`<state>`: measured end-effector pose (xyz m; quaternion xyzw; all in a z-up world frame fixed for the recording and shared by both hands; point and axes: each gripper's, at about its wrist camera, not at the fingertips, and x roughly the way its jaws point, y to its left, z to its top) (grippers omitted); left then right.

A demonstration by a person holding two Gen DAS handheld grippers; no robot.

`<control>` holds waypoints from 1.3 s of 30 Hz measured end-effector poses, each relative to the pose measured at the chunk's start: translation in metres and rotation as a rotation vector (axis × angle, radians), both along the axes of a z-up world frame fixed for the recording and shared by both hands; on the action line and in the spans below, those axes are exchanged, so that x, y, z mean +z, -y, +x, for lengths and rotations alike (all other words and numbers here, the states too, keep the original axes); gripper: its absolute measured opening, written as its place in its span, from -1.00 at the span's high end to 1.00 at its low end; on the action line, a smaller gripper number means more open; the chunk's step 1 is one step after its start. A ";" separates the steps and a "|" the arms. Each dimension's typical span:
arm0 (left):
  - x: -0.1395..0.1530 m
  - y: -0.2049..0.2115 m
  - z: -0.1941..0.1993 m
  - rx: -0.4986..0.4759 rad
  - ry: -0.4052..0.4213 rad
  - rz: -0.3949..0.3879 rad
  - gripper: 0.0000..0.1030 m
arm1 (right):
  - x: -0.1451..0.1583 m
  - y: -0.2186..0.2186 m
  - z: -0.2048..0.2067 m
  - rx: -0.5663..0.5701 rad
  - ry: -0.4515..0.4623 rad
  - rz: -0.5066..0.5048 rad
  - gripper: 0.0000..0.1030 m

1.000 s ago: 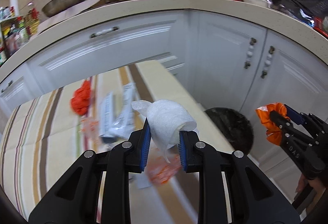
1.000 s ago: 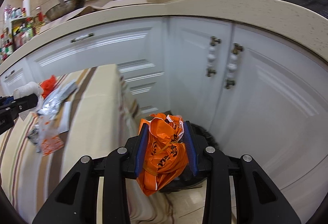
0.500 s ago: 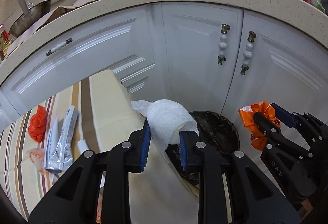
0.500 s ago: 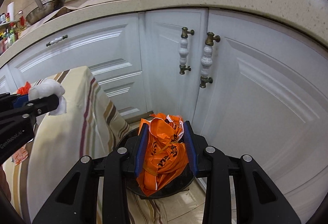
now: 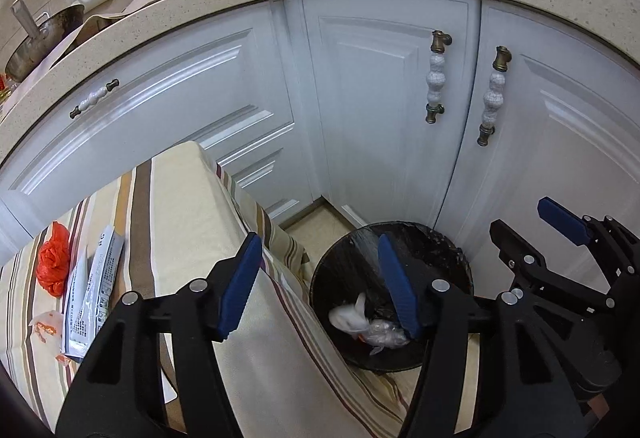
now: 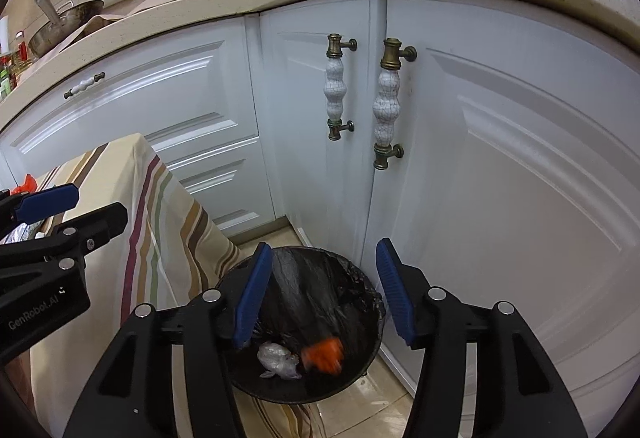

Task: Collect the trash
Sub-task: 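Drop the orange bag and white tissue into the black bin with both tools, then return to the table and grasp the printed snack bag with the right tool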

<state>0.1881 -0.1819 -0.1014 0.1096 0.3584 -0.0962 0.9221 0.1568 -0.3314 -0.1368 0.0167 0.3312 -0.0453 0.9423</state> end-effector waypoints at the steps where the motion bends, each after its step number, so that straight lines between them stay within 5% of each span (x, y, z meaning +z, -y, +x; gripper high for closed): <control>1: 0.000 -0.001 0.000 0.001 0.002 0.001 -0.14 | 0.000 0.000 0.000 0.000 -0.001 0.000 -0.04; 16: 0.028 -0.050 -0.031 0.074 0.032 -0.025 -0.14 | 0.018 -0.029 -0.019 0.059 0.009 0.056 -0.09; 27: 0.047 -0.153 -0.072 0.254 0.053 -0.025 -0.15 | 0.044 -0.121 -0.038 0.279 0.036 0.088 -0.11; 39: 0.041 -0.262 -0.112 0.470 0.029 -0.024 -0.15 | 0.039 -0.207 -0.056 0.481 -0.010 0.068 -0.19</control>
